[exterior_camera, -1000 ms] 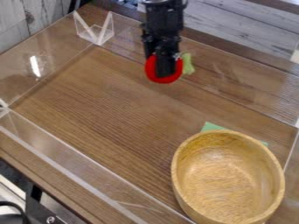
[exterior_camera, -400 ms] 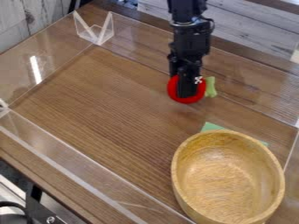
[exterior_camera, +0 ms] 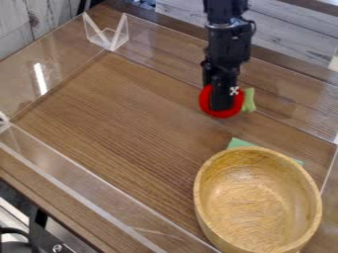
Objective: Move the red object to the right side of the table
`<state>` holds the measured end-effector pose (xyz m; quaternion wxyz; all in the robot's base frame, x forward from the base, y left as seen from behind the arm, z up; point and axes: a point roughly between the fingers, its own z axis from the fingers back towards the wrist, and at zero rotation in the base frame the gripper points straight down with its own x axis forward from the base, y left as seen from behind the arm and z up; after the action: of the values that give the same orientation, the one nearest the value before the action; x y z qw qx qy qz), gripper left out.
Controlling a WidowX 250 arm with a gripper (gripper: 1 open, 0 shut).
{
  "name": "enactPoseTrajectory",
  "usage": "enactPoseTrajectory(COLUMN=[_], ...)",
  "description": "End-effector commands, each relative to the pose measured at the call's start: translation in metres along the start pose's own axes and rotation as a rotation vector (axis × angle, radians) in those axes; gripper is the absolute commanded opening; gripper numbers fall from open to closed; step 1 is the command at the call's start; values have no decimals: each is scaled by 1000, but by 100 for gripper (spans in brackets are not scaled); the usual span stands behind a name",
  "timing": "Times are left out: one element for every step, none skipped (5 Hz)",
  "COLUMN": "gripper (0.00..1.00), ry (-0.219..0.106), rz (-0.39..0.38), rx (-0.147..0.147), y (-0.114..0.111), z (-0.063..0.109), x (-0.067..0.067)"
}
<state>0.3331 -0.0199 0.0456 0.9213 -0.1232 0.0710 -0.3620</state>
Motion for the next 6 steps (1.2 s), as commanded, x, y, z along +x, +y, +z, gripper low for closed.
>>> enactPoseTrajectory(gripper=[0, 0, 0, 0, 0, 0], ry=[-48, -68, -88, -102, -118, -113], rz=[2, 66, 130, 166, 204, 157], rx=[45, 48, 52, 57, 65, 75], y=[2, 3, 5, 3, 2, 4], z=[12, 10, 10, 24, 41, 61], x=[12, 12, 10, 11, 10, 3])
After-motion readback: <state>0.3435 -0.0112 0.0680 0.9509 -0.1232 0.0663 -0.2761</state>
